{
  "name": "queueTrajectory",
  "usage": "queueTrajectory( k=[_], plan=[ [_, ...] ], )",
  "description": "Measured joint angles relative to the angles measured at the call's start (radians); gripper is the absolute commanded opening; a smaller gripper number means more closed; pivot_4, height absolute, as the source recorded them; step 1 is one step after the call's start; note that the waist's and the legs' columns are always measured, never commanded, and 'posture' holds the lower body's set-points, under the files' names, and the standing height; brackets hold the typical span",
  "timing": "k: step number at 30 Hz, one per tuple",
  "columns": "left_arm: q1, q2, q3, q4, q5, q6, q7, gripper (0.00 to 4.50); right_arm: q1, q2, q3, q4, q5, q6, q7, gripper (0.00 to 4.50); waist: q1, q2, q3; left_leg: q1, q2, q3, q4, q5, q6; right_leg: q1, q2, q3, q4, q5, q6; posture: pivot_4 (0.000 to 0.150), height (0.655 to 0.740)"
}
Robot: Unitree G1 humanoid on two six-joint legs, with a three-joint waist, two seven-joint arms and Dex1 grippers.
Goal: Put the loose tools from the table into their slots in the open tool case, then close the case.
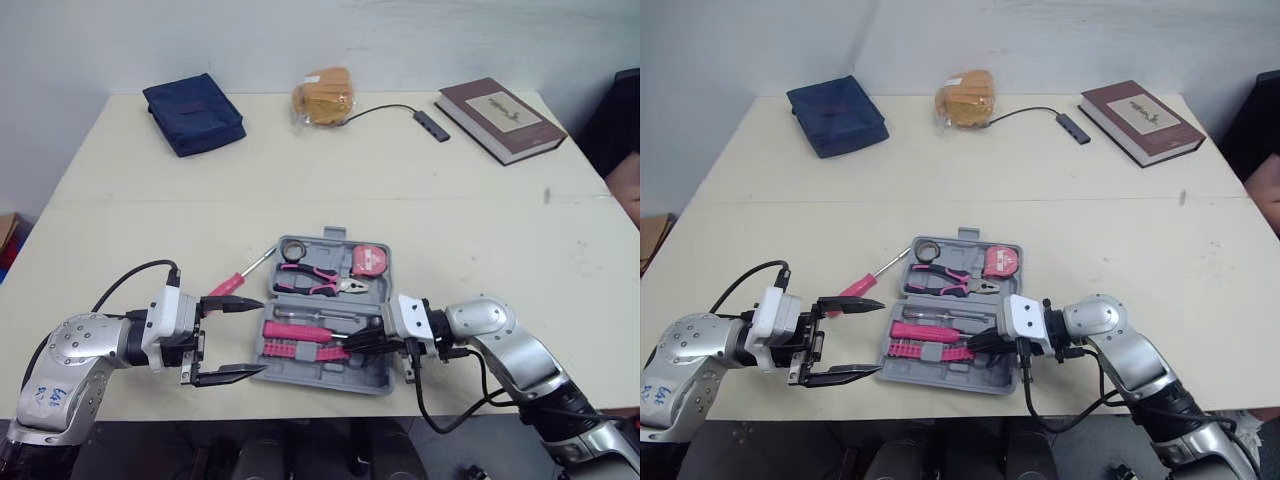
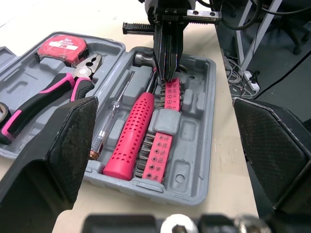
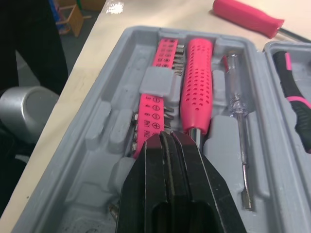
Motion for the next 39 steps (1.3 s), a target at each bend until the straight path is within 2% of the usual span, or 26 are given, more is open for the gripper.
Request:
queueTrajectory(
  k=[8, 17, 20, 21, 24, 28, 31, 34, 37, 38, 39],
  plan=[
    [0.01, 0.0, 0.0, 0.028, 0.005, -0.011, 0.005, 4.5, -0.003, -0.019, 0.051, -0.064, -0.083, -0.017, -0.025, 0.05, -0.002, -0.002, -0.002, 0.001, 0.001, 0.0, 0.0, 0.0, -0.001, 0.001, 0.0, 0.0, 0.0, 0.0, 0.0, 0.15, 0.74],
    [-0.001, -0.001, -0.001, -0.009, -0.001, 0.046, 0.072, 4.5, -0.021, -0.046, 0.062, -0.054, -0.162, -0.21, -0.028, 0.05, 0.0, -0.004, -0.002, 0.002, 0.001, -0.001, 0.0, 0.0, -0.001, 0.002, 0.0, 0.0, -0.001, 0.0, 0.0, 0.15, 0.74],
    [-0.012, -0.002, 0.005, -0.014, -0.015, 0.067, 0.093, 4.5, -0.002, -0.024, 0.018, -0.007, -0.104, -0.3, -0.022, 0.05, 0.0, -0.003, -0.002, 0.002, 0.001, -0.001, 0.0, 0.0, -0.001, 0.002, 0.0, -0.001, 0.0, 0.0, 0.0, 0.15, 0.74],
    [-0.013, -0.002, 0.014, -0.013, -0.019, 0.073, 0.103, 4.5, 0.016, -0.02, -0.032, 0.001, -0.029, -0.308, -0.014, 0.05, 0.0, -0.003, -0.002, 0.001, 0.0, -0.001, 0.0, 0.0, -0.001, 0.002, 0.0, -0.001, 0.0, 0.0, 0.0, 0.15, 0.74],
    [-0.007, -0.002, 0.061, 0.002, -0.019, 0.07, 0.119, 4.5, 0.063, -0.054, -0.16, -0.002, 0.11, -0.275, -0.003, 0.05, 0.003, -0.003, -0.002, 0.001, 0.0, -0.001, 0.0, 0.0, 0.0, 0.002, 0.0, -0.001, 0.0, 0.0, 0.0, 0.15, 0.74],
    [0.038, 0.0, 0.189, 0.072, -0.025, 0.072, 0.162, 4.5, 0.167, -0.132, -0.32, 0.0, 0.16, -0.205, -0.051, 0.05, 0.003, -0.003, -0.002, 0.002, 0.001, -0.001, 0.0, 0.0, 0.0, 0.003, -0.002, -0.001, -0.002, 0.0, 0.0, 0.15, 0.74],
    [0.074, 0.001, 0.267, 0.142, 0.0, 0.032, 0.183, 4.5, 0.204, -0.178, -0.446, 0.01, 0.26, -0.139, -0.03, 1.0, -0.002, -0.003, -0.002, 0.002, 0.002, -0.001, 0.0, 0.0, 0.001, 0.003, -0.002, 0.0, -0.002, 0.0, 0.0, 0.15, 0.74],
    [0.117, 0.001, 0.357, 0.246, 0.033, -0.033, 0.198, 4.5, 0.221, -0.23, -0.57, 0.133, 0.254, -0.226, -0.001, 2.52, 0.0, -0.003, -0.002, 0.003, 0.001, 0.0, -0.001, -0.001, 0.001, 0.003, -0.001, -0.001, -0.002, 0.0, 0.0, 0.15, 0.74],
    [0.16, 0.001, 0.433, 0.365, 0.067, -0.095, 0.22, 4.5, 0.219, -0.273, -0.673, 0.365, 0.201, -0.368, 0.004, 4.1, 0.0, -0.003, -0.002, 0.003, 0.001, 0.001, 0.0, -0.002, 0.002, 0.003, -0.001, 0.0, -0.002, 0.0, 0.0, 0.15, 0.74],
    [0.17, 0.0, 0.448, 0.394, 0.075, -0.108, 0.225, 4.5, 0.217, -0.283, -0.692, 0.424, 0.188, -0.402, 0.005, 4.42, 0.0, -0.003, -0.002, 0.003, 0.001, 0.001, -0.001, -0.002, 0.002, 0.003, -0.001, 0.0, -0.003, 0.0, 0.0, 0.15, 0.74],
    [0.18, -0.001, 0.462, 0.431, 0.084, -0.13, 0.233, 4.5, 0.213, -0.301, -0.707, 0.502, 0.171, -0.449, 0.006, 4.42, 0.0, -0.003, -0.002, 0.003, 0.001, 0.001, 0.0, -0.002, 0.002, 0.003, -0.001, 0.0, -0.003, 0.0, 0.0, 0.15, 0.74]
  ],
)
